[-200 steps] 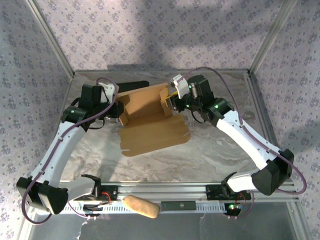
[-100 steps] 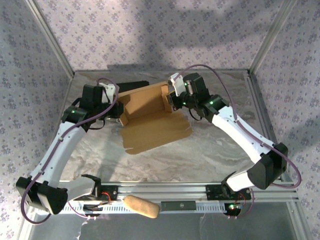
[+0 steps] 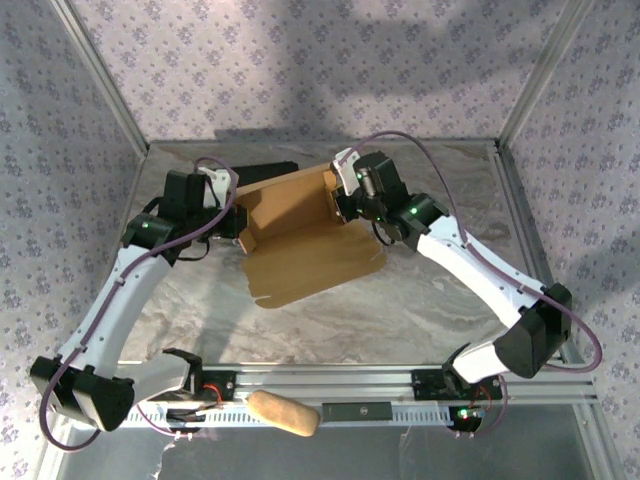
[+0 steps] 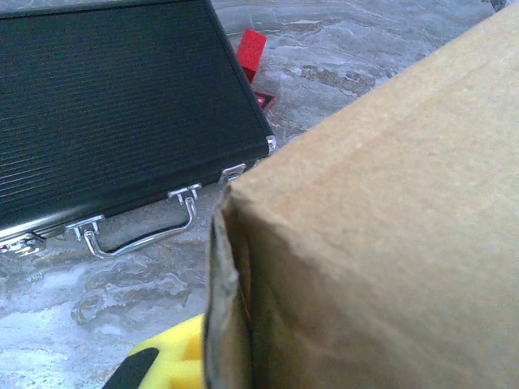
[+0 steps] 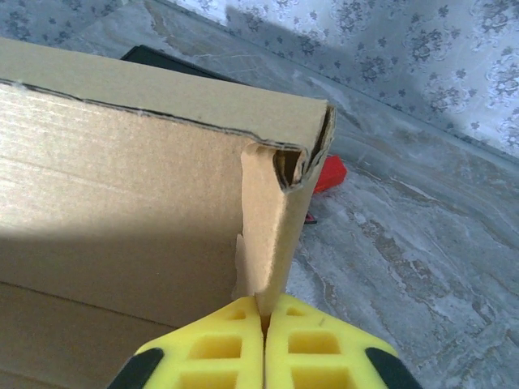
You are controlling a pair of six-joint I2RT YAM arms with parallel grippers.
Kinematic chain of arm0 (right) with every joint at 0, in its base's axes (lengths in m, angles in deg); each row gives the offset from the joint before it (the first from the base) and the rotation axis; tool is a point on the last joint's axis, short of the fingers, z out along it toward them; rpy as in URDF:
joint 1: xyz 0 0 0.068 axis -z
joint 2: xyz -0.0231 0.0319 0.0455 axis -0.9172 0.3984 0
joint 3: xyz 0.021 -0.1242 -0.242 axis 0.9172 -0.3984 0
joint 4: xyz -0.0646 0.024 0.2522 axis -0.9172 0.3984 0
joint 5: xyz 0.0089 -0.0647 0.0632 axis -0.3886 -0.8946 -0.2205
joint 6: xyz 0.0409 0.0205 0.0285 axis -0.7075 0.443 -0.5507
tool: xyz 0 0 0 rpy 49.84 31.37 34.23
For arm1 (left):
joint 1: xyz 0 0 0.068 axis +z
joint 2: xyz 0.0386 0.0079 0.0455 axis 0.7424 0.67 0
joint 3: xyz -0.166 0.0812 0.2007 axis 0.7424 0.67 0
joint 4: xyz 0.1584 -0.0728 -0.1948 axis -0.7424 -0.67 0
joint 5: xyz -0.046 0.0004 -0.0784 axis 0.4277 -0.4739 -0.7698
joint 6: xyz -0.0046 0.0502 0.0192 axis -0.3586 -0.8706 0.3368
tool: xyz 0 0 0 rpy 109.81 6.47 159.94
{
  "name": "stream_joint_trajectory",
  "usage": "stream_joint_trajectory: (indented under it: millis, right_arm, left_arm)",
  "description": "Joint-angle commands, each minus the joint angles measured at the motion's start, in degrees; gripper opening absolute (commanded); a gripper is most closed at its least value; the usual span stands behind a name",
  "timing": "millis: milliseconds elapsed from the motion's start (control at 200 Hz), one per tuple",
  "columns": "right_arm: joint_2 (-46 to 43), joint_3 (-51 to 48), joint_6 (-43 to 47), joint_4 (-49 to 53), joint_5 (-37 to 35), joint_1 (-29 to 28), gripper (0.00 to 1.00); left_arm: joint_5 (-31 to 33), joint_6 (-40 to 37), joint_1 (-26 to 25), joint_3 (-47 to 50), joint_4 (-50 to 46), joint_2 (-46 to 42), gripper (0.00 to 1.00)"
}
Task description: Fold the paper box
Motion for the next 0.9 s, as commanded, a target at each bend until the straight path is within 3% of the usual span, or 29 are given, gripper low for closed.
stream_joint_trajectory:
  millis: [0, 235, 895]
  right_arm:
    - [2.2, 0.8, -0.7, -1.0, -1.3, -1.2, 0.1]
    - [3.2, 1.1, -1.0, -1.1, 0.2, -0.9, 0.18]
    - [-1.2, -5.5, -2.0, -3.7, 3.4, 3.2, 0.21]
  left_arm:
    - [-6.8, -1.3, -1.9, -3.4, 3.5, -2.2, 0.0]
    - [-6.5, -1.3, -2.0, -3.5, 1.9, -2.4, 0.0]
    - [-6.0, -1.2, -2.0, -3.7, 2.2, -1.9, 0.0]
